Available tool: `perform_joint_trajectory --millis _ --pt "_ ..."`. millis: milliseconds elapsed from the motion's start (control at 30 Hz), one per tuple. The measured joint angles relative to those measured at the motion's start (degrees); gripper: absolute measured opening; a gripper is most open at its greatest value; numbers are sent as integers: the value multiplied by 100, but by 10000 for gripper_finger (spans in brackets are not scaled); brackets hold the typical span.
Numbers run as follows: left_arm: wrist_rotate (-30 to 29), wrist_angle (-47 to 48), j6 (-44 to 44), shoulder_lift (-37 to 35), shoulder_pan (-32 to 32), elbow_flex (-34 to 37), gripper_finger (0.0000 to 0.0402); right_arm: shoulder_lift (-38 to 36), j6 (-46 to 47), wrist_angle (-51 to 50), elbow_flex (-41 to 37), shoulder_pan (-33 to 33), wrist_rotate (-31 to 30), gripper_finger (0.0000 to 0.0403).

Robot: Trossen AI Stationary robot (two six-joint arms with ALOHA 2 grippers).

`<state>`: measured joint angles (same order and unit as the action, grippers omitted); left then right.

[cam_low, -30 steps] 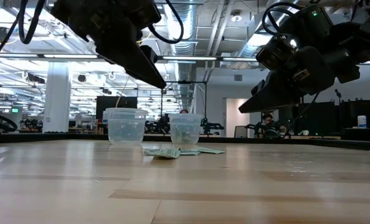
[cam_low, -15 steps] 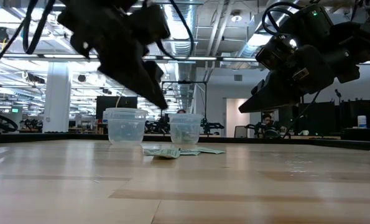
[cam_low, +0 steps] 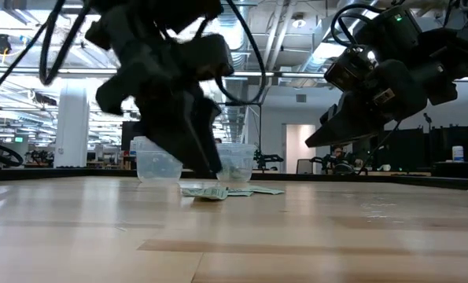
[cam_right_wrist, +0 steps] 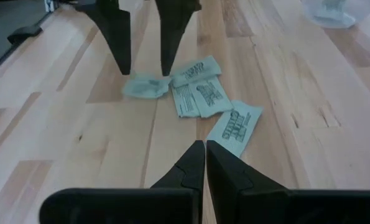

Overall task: Pick and place items into bin
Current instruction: Put the stevia packet into the bottom transparent bin

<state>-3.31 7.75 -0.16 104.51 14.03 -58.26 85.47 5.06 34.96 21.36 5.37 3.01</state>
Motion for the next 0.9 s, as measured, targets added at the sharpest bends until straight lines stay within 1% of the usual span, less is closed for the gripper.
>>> perform_joint_trajectory --millis 133,233,567,700,900 --pt "17 35 -10 356 66 -70 217 0 0 20 -1 2 0 10" --pt "146 4 -18 478 71 -180 217 0 -2 37 0 1 0 10" --pt "151 19 -11 511 71 -214 215 0 -4 2 -2 1 0 10" --pt "151 33 -9 513 71 -214 197 0 -4 13 -2 1 0 10" --pt "140 46 -13 518 71 -212 158 0 -5 13 -2 0 0 10"
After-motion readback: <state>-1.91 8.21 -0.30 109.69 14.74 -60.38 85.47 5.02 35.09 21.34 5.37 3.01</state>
